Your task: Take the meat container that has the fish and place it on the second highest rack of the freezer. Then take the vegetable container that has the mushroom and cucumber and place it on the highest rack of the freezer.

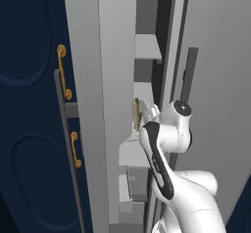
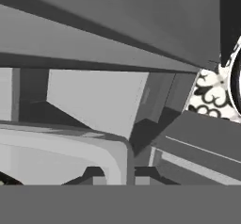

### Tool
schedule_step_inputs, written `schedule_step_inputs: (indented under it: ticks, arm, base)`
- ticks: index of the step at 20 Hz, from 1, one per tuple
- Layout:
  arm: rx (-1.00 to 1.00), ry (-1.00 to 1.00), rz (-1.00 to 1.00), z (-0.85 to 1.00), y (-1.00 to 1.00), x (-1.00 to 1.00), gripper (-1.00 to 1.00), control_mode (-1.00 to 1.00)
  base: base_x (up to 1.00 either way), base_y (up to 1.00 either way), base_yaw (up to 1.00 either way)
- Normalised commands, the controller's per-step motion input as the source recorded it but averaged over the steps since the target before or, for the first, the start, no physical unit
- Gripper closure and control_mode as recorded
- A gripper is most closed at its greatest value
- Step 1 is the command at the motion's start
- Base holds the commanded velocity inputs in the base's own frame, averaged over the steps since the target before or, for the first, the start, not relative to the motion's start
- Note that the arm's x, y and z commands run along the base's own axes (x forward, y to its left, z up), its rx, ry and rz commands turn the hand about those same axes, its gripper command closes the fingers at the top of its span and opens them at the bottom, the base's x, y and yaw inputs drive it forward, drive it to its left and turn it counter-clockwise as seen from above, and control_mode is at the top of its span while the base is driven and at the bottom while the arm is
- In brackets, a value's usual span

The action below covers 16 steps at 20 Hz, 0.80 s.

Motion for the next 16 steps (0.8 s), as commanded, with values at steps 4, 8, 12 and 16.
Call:
schedule_step_inputs:
  ticks: [4,8,12,16]
  arm:
    - [0.00,0.00,-0.12,-0.16,0.01,0.96,1.00,-1.00]
    - [0.00,-0.01,-0.06,0.00,0.00,0.95,1.00,-1.00]
    - [0.00,-0.01,-0.04,0.01,0.00,0.78,1.00,-1.00]
    - [0.00,-0.02,-0.04,0.20,0.00,0.49,1.00,-1.00]
  base:
    - [0.00,0.00,0.00]
    - [0.00,0.00,0.00]
    - [0.00,0.00,0.00]
    - [0.00,0.00,0.00]
